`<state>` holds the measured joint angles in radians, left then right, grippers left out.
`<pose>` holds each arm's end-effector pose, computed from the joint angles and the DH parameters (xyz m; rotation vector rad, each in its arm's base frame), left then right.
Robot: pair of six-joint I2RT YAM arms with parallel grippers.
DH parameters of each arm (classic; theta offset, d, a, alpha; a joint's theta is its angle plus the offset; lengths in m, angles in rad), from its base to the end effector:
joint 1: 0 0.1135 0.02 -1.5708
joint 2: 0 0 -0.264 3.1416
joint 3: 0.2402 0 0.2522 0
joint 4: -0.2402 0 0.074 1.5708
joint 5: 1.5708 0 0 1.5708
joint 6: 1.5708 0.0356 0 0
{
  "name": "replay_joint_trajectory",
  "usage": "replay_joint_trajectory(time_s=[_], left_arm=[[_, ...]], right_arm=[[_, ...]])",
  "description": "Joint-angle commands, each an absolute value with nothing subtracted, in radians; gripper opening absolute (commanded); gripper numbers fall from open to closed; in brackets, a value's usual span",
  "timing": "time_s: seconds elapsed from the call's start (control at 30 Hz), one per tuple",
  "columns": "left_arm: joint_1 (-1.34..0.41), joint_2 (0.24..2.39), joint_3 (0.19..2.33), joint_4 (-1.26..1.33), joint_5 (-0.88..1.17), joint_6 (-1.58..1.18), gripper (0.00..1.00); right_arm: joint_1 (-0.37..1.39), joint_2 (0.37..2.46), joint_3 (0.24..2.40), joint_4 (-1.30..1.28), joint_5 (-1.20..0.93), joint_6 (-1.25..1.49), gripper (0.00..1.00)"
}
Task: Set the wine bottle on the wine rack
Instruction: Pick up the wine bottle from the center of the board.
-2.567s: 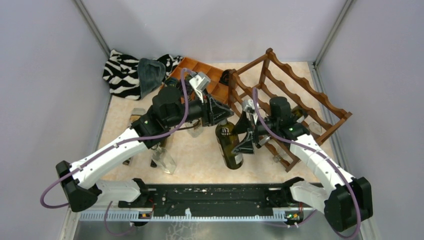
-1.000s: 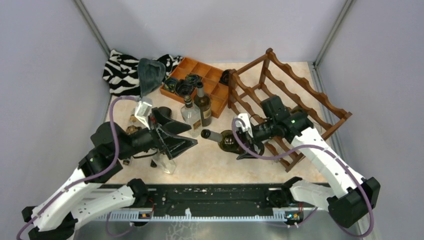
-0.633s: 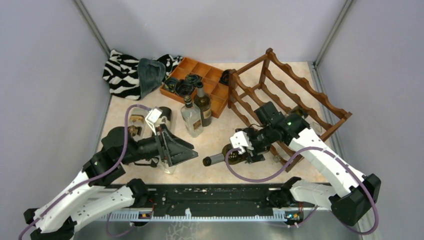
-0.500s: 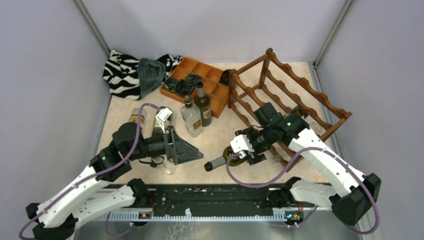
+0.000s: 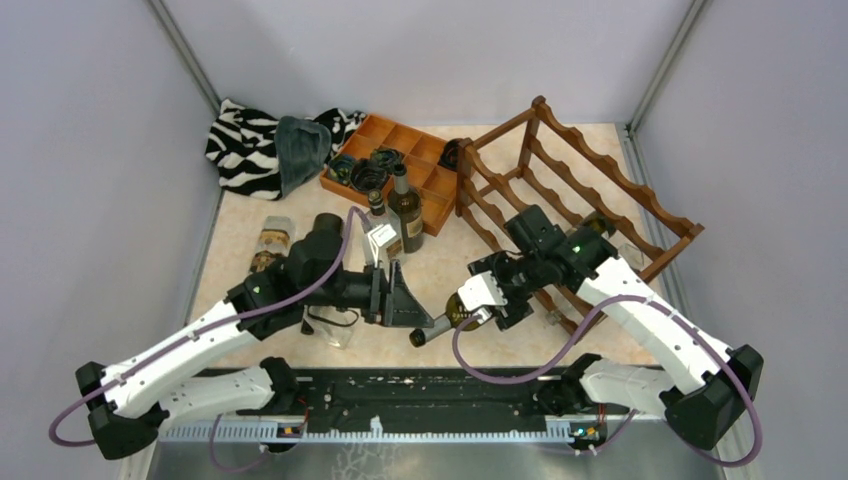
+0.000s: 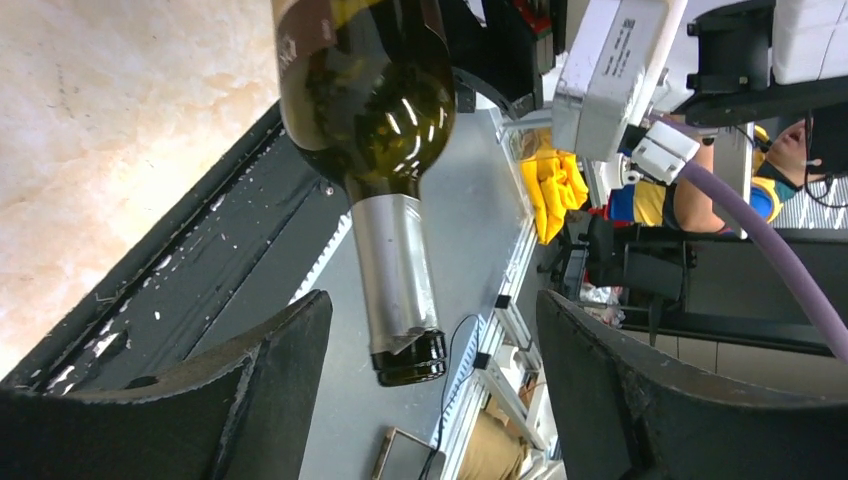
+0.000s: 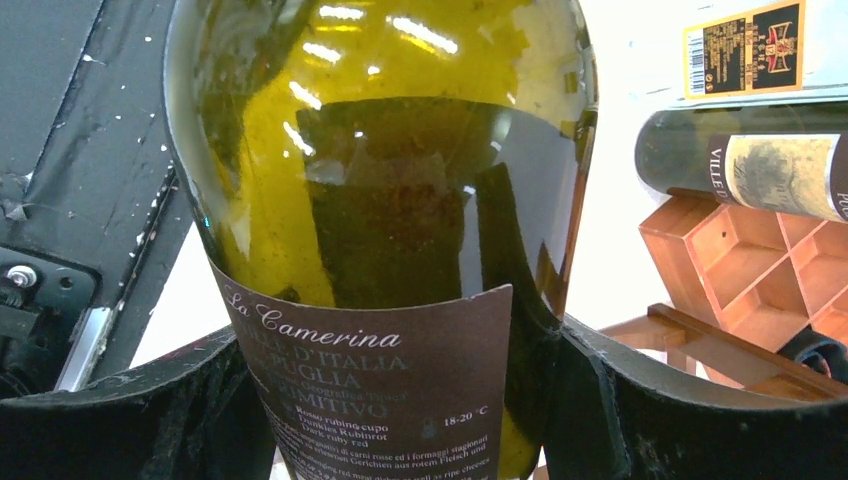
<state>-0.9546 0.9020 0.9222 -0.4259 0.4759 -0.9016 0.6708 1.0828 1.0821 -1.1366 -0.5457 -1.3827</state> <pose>0.1006 -0.1703 0.3439 0.4311 2.3042 -1.5573 0.1335 0.1295 0.3117 -2.2314 1.1688 0.4665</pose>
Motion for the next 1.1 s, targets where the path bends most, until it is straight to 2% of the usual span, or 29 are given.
replay_joint_trajectory(time_s=[0.0, 0.13, 0.2, 0.4, 1.07], left_arm=[[-1.021, 0.926, 0.896, -0.364, 0.432, -0.940, 0.80], [-1.106, 0.970, 0.881, -0.309, 0.322, -0.943, 0.75], [-1.135, 0.999, 0.881, -0.294, 0.282, -0.938, 0.69], [-1.141, 1.042, 0.836, -0.193, 0.270, -0.943, 0.62], [-1.133, 1.046, 0.780, -0.174, 0.290, -0.980, 0.57]], right_arm=[[0.692, 1.075, 1.152, -1.047, -0.554, -1.341, 0.00], [0.705, 1.086, 1.155, -1.035, -0.548, -1.318, 0.00], [0.711, 1.086, 1.153, -1.037, -0.550, -1.316, 0.00], [0.731, 1.086, 1.146, -1.040, -0.556, -1.318, 0.00], [0.791, 1.091, 1.136, -0.996, -0.512, -1.250, 0.00]])
